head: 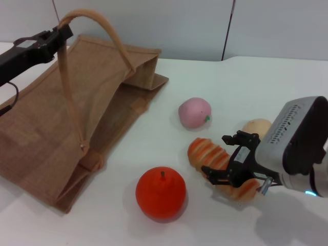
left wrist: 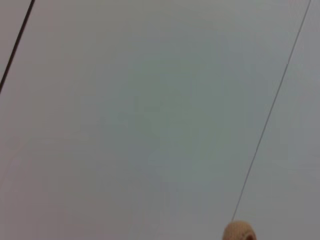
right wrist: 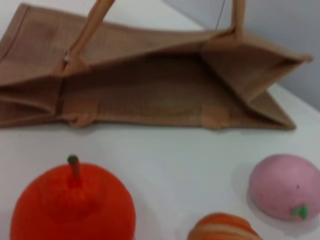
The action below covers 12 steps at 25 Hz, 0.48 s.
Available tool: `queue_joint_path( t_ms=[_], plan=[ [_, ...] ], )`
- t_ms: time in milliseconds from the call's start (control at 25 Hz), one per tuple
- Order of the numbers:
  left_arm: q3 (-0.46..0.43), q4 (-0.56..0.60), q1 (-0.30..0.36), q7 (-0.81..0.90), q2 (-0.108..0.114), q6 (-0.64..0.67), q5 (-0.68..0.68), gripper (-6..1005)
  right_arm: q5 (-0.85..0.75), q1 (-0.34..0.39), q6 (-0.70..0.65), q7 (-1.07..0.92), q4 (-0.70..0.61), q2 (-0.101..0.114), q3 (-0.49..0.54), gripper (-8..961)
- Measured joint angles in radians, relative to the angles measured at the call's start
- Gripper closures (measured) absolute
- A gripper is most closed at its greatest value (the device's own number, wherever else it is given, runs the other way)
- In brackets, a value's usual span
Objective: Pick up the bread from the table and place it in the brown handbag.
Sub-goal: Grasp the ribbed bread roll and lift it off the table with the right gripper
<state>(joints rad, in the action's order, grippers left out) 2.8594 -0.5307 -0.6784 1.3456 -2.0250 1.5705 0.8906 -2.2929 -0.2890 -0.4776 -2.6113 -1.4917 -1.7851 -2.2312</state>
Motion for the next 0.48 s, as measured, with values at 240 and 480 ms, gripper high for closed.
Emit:
queue_joint_path(
  t_ms=[240,480],
  plan=[
    [-0.001,0.000,0.000,0.000,0.000,0.000,0.001,844,-0.001,0.020,-0.158,0.112,0.034,-0.080,0.126,63],
    [-0.002,0.001,0.000,0.000,0.000,0.000,0.001,839,-0.001,-0.001,-0.201,0.110,0.083,-0.089,0.147,64]
  ],
)
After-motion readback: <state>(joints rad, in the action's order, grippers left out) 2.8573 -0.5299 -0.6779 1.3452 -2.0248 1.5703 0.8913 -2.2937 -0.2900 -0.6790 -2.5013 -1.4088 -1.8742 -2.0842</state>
